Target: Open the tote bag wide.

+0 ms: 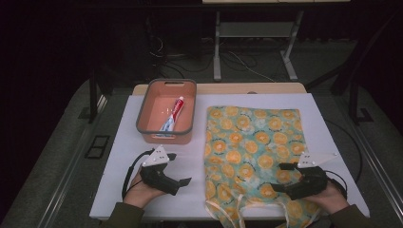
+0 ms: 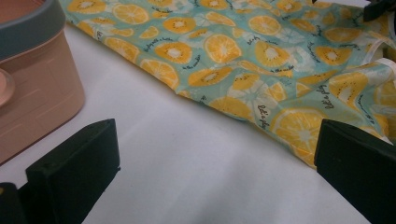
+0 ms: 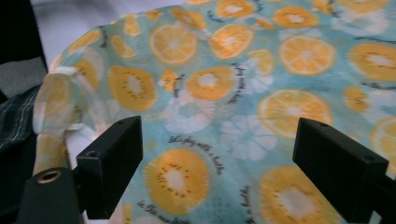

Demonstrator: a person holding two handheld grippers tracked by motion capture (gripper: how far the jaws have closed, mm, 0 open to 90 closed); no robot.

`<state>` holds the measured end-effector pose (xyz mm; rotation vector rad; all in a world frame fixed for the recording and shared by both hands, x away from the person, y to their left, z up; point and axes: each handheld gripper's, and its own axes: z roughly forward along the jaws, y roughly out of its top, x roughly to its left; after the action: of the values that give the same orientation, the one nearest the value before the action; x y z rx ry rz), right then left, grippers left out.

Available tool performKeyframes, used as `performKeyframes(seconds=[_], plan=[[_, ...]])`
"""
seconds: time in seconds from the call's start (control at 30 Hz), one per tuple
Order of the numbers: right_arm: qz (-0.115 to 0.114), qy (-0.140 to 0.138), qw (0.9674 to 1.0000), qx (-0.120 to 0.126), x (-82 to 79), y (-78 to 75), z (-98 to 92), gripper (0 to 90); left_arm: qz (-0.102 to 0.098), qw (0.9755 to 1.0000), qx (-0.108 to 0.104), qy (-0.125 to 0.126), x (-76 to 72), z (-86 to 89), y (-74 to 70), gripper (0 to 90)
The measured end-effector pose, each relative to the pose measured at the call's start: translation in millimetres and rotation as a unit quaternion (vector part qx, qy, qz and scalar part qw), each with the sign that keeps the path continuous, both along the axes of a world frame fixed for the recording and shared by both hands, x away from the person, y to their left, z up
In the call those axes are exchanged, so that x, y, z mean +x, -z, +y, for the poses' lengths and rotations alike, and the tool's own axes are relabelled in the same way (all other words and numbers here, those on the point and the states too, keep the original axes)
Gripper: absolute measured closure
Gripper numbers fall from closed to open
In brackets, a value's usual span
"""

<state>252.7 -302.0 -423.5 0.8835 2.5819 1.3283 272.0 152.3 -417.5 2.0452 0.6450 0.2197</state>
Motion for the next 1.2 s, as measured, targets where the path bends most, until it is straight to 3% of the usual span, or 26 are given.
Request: performKeyframes(seconds=[0.17, 0.47, 0.67, 0.7, 0.8, 0.9, 1.13, 1.2], plan=[[0.006, -0.041, 0.999, -0.015, -5.1, 3.4, 15.5, 19.1, 0.0, 1.0, -0.002, 0.0, -0.2, 0.2, -0.6, 0.0], [0.015, -0.071, 0.9965, -0.04, -8.3, 8.7, 26.7, 23.7, 0.001, 1.0, -0.005, 0.001, -0.3, 0.4, -0.8, 0.0], [0.02, -0.118, 0.9899, -0.076, -13.3, 17.4, 44.5, 30.3, 0.002, 1.0, -0.005, 0.002, -0.4, -0.1, -0.6, 0.0], [0.021, -0.132, 0.9874, -0.084, -14.9, 19.3, 49.1, 32.5, 0.002, 1.0, -0.005, 0.002, -0.4, -0.1, -0.6, 0.0], [0.014, -0.143, 0.9843, -0.102, -16.5, 22.5, 52.8, 33.3, 0.002, 1.0, -0.005, 0.002, -0.4, -0.1, -0.5, 0.0], [-0.016, -0.146, 0.9811, -0.126, -19.7, 21.9, 54.8, 43.3, 0.003, 1.0, -0.005, 0.002, -0.7, -0.4, -0.5, 0.0], [-0.019, -0.153, 0.9804, -0.123, -19.2, 21.0, 54.0, 61.9, 0.004, 1.0, -0.006, 0.002, -0.9, -1.0, -0.4, 0.0], [-0.015, -0.153, 0.9809, -0.119, -18.6, 20.8, 53.6, 74.2, 0.004, 1.0, -0.004, 0.003, -0.9, -1.1, -0.4, 0.0]])
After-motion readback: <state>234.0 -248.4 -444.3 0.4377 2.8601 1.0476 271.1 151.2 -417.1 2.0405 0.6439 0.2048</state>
